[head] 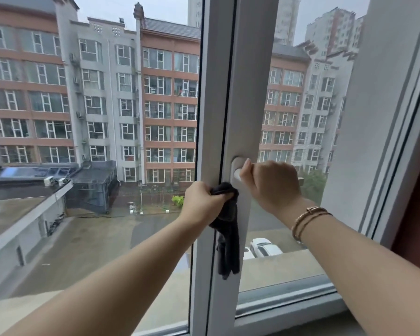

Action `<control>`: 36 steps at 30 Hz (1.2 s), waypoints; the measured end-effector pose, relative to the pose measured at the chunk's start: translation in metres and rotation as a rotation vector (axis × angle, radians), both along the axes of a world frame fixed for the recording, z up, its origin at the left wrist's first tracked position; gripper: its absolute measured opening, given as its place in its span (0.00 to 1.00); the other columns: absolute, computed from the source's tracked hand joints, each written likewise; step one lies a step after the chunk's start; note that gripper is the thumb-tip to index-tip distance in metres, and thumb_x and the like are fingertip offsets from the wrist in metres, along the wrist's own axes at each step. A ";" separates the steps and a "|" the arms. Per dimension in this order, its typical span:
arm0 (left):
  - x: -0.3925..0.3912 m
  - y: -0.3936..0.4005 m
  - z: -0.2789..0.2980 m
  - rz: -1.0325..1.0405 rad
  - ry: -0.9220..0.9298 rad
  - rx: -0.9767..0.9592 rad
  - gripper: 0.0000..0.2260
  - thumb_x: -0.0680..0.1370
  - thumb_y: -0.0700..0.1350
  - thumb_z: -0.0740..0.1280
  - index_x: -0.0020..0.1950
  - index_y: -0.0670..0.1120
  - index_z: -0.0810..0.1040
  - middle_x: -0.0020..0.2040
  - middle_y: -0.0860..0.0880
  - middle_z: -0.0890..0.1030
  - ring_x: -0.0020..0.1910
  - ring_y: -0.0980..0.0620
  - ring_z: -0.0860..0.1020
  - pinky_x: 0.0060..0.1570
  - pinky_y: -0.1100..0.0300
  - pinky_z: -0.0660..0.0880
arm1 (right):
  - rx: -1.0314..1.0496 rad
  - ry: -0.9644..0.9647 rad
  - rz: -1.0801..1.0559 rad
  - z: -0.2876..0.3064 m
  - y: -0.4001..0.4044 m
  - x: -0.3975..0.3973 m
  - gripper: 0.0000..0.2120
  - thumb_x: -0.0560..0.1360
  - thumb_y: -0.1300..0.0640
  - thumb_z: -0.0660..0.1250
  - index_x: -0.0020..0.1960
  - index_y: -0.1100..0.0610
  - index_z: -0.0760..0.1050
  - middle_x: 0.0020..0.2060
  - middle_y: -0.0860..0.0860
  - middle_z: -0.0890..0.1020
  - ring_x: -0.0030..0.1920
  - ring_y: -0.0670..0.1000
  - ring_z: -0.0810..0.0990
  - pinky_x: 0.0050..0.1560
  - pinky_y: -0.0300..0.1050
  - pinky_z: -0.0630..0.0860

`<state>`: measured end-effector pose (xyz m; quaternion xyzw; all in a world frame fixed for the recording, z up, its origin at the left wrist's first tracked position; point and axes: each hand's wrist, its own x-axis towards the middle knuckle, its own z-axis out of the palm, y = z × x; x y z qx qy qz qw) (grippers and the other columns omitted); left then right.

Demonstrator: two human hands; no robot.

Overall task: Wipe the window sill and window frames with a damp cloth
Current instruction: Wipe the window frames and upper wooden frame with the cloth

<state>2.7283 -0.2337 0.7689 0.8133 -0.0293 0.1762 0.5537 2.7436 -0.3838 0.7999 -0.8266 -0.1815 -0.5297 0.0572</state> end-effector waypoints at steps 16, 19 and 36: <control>-0.063 0.022 0.035 -0.240 0.166 -0.111 0.09 0.77 0.45 0.65 0.51 0.40 0.78 0.49 0.38 0.82 0.48 0.42 0.82 0.50 0.46 0.80 | 0.569 0.052 0.265 -0.029 0.034 -0.089 0.11 0.77 0.47 0.60 0.54 0.52 0.66 0.49 0.49 0.71 0.48 0.48 0.72 0.47 0.43 0.73; -0.079 0.027 0.070 -0.349 0.207 -0.320 0.06 0.80 0.42 0.60 0.53 0.41 0.73 0.49 0.40 0.79 0.48 0.44 0.79 0.50 0.49 0.79 | 0.468 0.392 0.561 -0.017 0.044 -0.110 0.16 0.77 0.50 0.64 0.63 0.44 0.66 0.57 0.49 0.69 0.56 0.46 0.73 0.51 0.36 0.75; -0.054 0.085 0.188 0.014 -0.613 0.782 0.34 0.70 0.27 0.55 0.72 0.54 0.67 0.73 0.55 0.66 0.74 0.51 0.55 0.72 0.50 0.57 | 0.416 -0.036 0.199 0.056 0.099 -0.015 0.21 0.79 0.63 0.57 0.71 0.58 0.67 0.75 0.54 0.58 0.76 0.51 0.54 0.75 0.44 0.54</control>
